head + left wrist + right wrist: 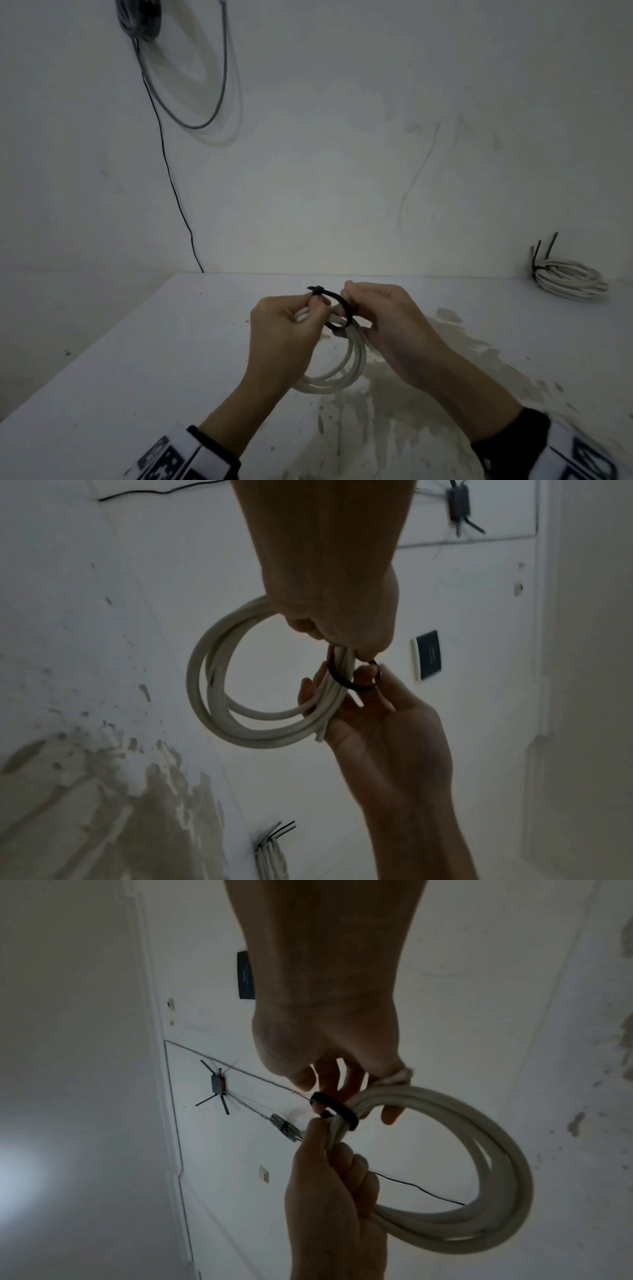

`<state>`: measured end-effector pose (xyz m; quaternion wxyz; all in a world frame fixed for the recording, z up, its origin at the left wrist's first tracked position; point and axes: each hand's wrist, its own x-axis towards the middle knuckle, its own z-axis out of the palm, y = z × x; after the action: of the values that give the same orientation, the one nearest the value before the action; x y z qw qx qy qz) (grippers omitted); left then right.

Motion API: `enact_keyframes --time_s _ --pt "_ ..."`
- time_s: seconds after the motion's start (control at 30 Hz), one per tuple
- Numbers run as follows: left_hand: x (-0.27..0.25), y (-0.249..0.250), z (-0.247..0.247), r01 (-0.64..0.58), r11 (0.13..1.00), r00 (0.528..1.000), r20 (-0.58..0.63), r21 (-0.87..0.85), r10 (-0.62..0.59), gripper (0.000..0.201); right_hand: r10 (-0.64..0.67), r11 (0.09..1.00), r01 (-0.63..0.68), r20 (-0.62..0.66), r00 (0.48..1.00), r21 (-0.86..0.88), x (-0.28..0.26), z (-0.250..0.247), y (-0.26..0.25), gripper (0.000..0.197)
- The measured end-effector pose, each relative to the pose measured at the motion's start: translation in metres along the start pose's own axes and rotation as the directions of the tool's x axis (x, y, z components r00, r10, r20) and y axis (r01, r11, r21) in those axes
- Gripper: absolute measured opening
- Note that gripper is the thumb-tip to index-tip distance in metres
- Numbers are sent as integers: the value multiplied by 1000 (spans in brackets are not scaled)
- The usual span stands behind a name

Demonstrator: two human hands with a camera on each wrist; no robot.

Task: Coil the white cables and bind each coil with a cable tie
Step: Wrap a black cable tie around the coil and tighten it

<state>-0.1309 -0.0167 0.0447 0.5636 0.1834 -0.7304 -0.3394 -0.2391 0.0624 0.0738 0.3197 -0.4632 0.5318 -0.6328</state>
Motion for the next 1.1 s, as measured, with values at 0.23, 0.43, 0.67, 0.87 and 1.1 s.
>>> enact_keyframes --time_s 0.23,0.43,0.67,0.87,1.1 --pt "-1 3 5 -74 994 996 62 79 70 35 -102 985 90 -74 992 -147 1 1 7 37" --pt "0 3 -2 -130 991 981 147 30 124 26 45 997 -47 -34 998 -68 1 2 3 27" --pt "5 9 -3 -113 993 962 249 -20 114 28 207 957 -197 -26 978 212 8 -5 -13 17" --pt "2 16 0 -102 990 960 249 -99 124 25 270 924 -206 -169 948 322 19 -5 -20 2" --pt "4 9 2 31 989 990 140 -147 -10 26 157 949 -57 -304 940 311 22 7 -23 14"
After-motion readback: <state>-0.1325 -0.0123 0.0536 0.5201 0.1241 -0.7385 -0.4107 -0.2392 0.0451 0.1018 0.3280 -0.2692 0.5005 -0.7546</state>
